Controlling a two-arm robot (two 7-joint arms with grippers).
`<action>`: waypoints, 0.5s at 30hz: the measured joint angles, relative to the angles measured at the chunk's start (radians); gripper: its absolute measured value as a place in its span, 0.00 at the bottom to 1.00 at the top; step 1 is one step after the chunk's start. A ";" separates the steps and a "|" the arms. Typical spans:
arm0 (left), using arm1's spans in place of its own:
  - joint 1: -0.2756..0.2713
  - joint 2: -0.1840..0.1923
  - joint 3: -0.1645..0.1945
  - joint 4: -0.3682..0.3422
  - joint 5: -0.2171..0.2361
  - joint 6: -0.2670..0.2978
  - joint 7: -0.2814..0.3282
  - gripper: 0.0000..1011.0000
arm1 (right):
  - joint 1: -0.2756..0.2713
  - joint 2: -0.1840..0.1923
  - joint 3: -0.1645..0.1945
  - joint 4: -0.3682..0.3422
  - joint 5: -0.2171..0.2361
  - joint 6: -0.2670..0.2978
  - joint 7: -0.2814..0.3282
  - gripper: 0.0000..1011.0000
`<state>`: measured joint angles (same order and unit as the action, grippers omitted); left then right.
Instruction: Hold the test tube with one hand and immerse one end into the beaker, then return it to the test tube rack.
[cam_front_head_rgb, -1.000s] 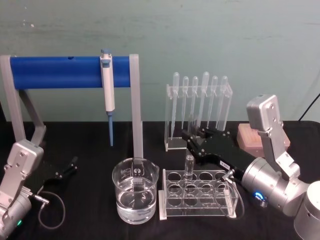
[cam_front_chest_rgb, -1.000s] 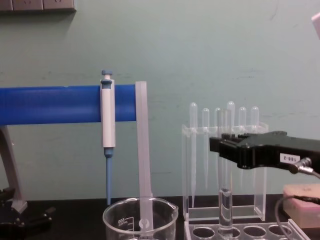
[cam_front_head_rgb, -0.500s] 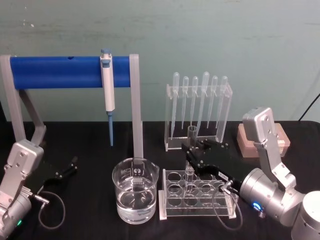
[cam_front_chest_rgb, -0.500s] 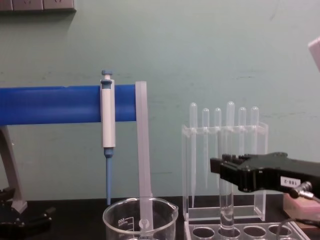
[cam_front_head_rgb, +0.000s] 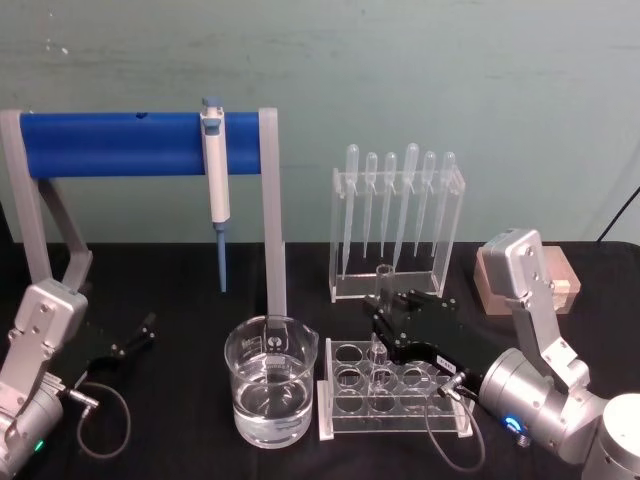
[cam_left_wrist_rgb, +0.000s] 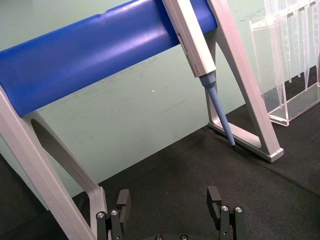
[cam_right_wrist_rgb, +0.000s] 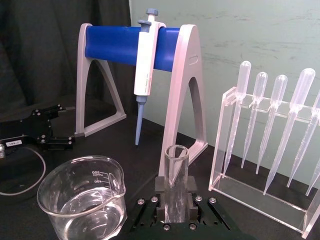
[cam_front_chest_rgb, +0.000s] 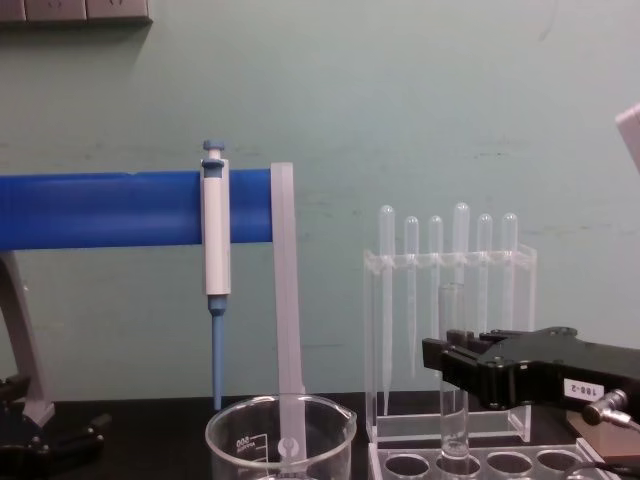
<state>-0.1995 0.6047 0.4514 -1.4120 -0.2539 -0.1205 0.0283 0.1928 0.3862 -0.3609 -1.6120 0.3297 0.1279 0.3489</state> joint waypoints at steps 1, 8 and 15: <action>0.000 0.000 0.000 0.000 0.000 0.000 0.000 0.99 | -0.001 0.000 0.000 0.000 0.000 0.000 0.000 0.26; 0.000 0.000 0.000 0.000 0.000 0.000 0.000 0.99 | -0.002 -0.001 0.004 -0.009 -0.002 0.000 0.002 0.45; 0.000 0.000 0.000 0.000 0.000 0.000 0.000 0.99 | -0.021 0.015 0.027 -0.086 0.006 0.004 0.001 0.70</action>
<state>-0.1995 0.6047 0.4514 -1.4120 -0.2539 -0.1205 0.0283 0.1723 0.4013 -0.3336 -1.6985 0.3357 0.1322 0.3494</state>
